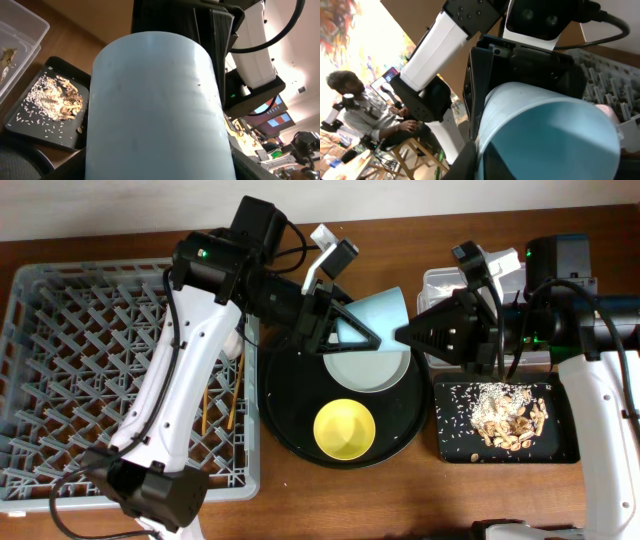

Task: Sort waste into correct bins and load items into the dishwasher rack
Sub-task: 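Grasp the blue cup with the left gripper, open right gripper, then place the blue cup upside down in the dish rack with left gripper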

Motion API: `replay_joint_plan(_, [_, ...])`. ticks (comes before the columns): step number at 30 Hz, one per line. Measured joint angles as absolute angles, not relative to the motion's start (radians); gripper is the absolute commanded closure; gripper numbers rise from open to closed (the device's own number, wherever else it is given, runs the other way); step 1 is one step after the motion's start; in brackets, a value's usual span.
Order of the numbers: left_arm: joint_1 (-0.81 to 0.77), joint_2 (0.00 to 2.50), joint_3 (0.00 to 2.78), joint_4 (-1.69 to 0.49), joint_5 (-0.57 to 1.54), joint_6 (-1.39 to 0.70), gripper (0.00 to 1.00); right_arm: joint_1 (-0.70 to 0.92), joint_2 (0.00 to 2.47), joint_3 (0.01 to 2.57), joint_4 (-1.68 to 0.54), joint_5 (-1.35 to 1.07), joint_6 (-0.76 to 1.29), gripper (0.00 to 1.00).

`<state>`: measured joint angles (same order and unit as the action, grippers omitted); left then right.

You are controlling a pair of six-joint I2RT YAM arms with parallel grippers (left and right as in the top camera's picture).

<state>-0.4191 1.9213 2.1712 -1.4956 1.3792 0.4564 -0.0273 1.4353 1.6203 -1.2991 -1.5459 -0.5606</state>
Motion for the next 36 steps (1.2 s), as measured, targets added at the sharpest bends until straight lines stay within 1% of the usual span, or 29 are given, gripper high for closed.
replay_joint_plan(4, [-0.419,1.921,2.171,-1.497,1.340,0.456,0.59,-0.029,1.435,1.621,-1.293,-1.544,-0.563,0.43])
replay_joint_plan(5, [-0.419,1.921,2.171,-1.499,1.322,0.456,0.59,-0.030,1.435,1.621,-1.289,-1.543,-0.564,0.29])
replay_joint_plan(6, [-0.418,1.921,2.171,-1.502,1.304,0.456,0.59,-0.030,1.435,1.621,-1.281,-1.543,-0.564,0.19])
replay_joint_plan(7, [-0.415,1.921,2.171,-1.503,1.285,0.450,0.59,-0.030,1.435,1.621,-1.280,-1.542,-0.556,0.01])
replay_joint_plan(10, [-0.383,1.920,2.171,-1.508,1.182,0.398,0.59,-0.030,1.435,1.621,-1.282,-1.527,-0.560,0.01])
replay_joint_plan(13, [-0.316,1.917,2.171,-1.542,1.026,0.302,0.58,-0.031,1.435,1.621,-1.296,-1.459,-0.558,0.01])
replay_joint_plan(18, [-0.200,1.917,2.169,-1.679,0.673,0.148,0.58,-0.031,1.435,1.621,-1.325,-1.271,-0.558,0.01])
replay_joint_plan(24, [-0.168,1.916,2.127,-1.685,0.362,-0.016,0.57,-0.031,1.435,1.621,-1.327,-1.061,-0.558,0.01])
replay_joint_plan(29, [-0.168,1.915,2.040,-1.687,0.189,-0.111,0.57,-0.031,1.435,1.621,-1.327,-0.819,-0.558,0.01])
replay_joint_plan(34, [-0.168,1.911,1.935,-1.678,0.093,-0.163,0.57,-0.031,1.435,1.621,-1.327,-0.590,-0.558,0.01])
replay_joint_plan(36, [-0.168,1.909,1.880,-1.636,0.076,-0.175,0.57,-0.031,1.435,1.621,-1.327,-0.531,-0.558,0.01])
